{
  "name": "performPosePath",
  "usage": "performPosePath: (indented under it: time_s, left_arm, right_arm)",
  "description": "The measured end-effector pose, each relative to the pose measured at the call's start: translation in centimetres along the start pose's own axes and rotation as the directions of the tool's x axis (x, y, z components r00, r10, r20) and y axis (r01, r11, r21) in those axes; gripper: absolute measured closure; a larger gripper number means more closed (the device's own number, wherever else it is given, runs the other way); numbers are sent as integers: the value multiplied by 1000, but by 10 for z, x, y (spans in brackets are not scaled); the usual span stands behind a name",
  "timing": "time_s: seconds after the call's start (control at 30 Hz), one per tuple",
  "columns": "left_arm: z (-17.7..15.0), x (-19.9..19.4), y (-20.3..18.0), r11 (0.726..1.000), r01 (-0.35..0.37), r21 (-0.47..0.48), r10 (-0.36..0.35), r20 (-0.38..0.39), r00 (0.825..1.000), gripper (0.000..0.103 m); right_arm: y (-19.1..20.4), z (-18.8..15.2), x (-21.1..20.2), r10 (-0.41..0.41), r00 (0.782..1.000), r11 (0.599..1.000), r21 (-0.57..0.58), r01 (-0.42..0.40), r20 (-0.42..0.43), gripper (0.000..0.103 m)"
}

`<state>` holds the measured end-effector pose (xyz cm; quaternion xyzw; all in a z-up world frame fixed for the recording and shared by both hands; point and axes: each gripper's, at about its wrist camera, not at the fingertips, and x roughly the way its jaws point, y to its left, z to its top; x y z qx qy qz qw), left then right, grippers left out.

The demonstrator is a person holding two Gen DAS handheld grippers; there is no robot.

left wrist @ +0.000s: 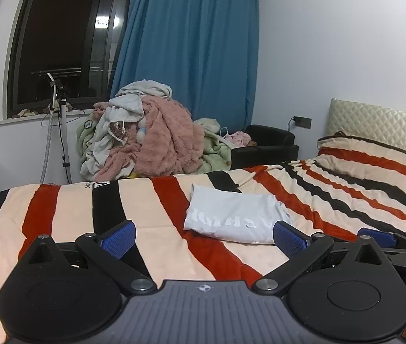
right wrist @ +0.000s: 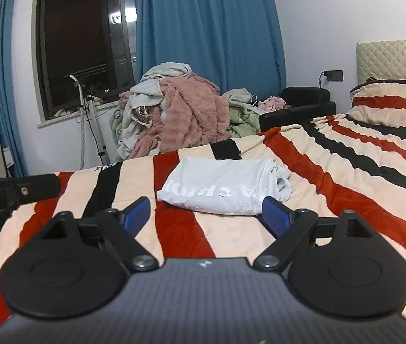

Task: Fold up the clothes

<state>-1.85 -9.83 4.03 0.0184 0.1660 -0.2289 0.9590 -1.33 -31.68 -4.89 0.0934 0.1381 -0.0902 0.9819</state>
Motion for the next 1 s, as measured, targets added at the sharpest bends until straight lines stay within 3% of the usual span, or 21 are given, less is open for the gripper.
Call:
performPosePath:
  time_s: [1.0]
  left_arm:
    - [-5, 2, -3, 1000, -7, 8, 7, -12, 1000, 0]
  right_arm:
    - [3, 1, -1, 4, 1000, 1000, 1, -4, -10, 16]
